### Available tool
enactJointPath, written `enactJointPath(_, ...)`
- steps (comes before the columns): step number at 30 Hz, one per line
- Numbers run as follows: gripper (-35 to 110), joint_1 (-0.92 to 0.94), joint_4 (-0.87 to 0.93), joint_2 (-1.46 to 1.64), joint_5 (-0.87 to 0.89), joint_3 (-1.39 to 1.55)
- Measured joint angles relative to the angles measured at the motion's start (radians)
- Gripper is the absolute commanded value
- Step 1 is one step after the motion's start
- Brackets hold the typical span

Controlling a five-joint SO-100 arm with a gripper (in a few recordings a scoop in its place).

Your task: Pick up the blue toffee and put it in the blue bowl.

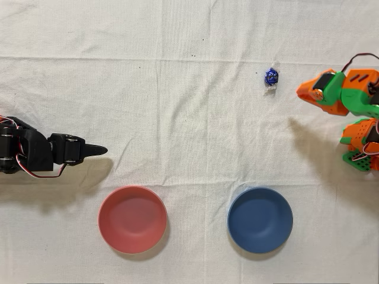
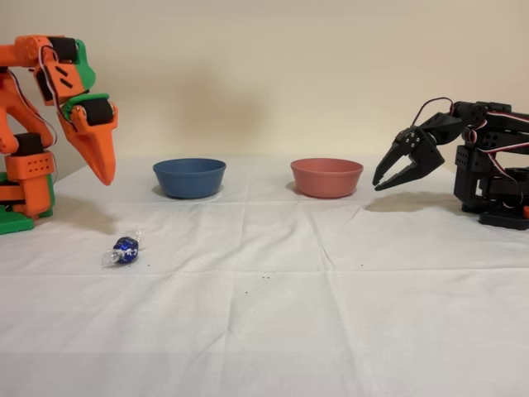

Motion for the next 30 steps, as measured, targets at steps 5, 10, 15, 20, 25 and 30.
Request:
enactJointPath(5,11,0.035,-0.018,-0.075,0.014,-0.035)
enactJointPath(10,28,0.072,-0.018,-0.146,0.040,-0.075)
enactJointPath(15,40,0.092,-0.018,-0.193,0.060,-0.104)
enactJointPath(20,39,0.103,-0.021,-0.238,0.049,-0.106)
enactJointPath(25,39,0.091,-0.084,-0.288,0.028,-0.107)
enactJointPath(30,39,0.103,-0.118,-0.360,0.017,-0.140)
